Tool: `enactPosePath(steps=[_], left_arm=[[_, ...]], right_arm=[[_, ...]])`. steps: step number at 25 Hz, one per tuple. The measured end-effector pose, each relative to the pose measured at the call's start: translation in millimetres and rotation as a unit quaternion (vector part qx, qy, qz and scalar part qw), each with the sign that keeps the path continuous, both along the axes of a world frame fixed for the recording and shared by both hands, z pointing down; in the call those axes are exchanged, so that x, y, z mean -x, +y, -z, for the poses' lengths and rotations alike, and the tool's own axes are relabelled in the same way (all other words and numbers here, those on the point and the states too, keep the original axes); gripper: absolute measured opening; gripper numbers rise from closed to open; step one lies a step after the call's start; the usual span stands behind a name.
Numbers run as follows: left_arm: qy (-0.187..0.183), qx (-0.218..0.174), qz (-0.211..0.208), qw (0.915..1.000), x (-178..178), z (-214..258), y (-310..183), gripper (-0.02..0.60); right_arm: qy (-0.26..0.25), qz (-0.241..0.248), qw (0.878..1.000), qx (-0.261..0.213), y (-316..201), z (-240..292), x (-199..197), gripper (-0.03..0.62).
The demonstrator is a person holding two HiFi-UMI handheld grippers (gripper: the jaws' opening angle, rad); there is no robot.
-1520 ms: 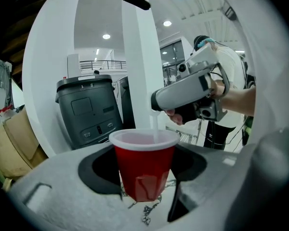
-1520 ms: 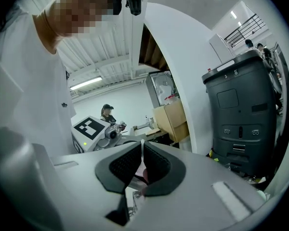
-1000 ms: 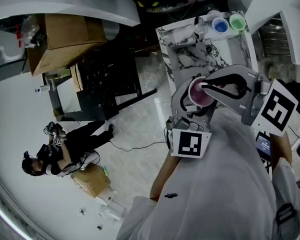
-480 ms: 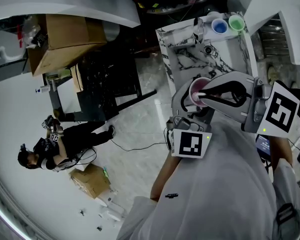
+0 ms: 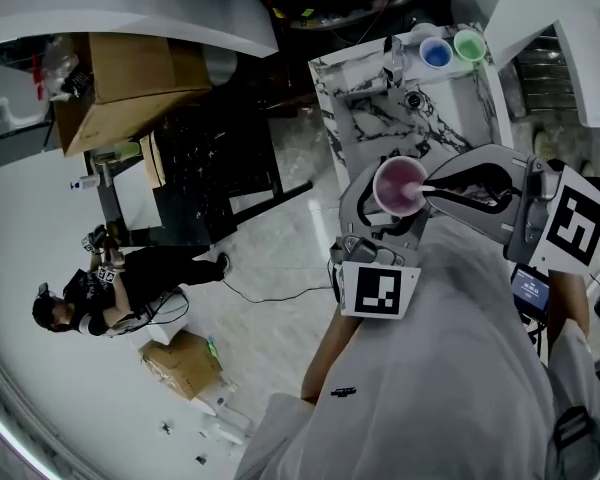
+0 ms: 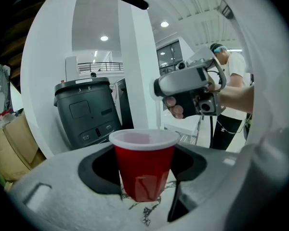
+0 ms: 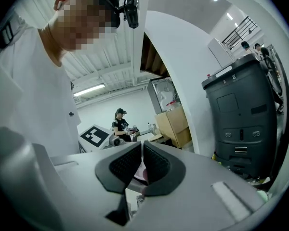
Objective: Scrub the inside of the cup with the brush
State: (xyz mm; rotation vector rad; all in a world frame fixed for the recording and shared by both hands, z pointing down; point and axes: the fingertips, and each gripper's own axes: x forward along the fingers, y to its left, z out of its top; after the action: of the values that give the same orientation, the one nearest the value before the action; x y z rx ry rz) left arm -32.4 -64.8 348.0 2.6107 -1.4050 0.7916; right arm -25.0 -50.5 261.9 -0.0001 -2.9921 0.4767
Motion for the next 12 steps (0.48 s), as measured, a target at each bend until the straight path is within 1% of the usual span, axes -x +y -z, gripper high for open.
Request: enactPosePath(steps=[5, 8, 12], left_arm=[[0.002, -0.002, -0.004, 1.0000, -4, 1, 0, 0.292], [0.006, 0.000, -0.004, 1.0000, -6, 3, 1, 0.292], [0.015, 0.010, 0.005, 0.9998, -5, 0, 3, 0.292]], right_arm=[[-0.001, -0.036, 0.999, -0.009, -20, -4, -6, 0.021], [-0.012, -0.041, 0.999, -0.017, -26, 1, 2, 0.021], [-0.029, -0.038, 0.999, -0.022, -27, 11, 13, 0.021]])
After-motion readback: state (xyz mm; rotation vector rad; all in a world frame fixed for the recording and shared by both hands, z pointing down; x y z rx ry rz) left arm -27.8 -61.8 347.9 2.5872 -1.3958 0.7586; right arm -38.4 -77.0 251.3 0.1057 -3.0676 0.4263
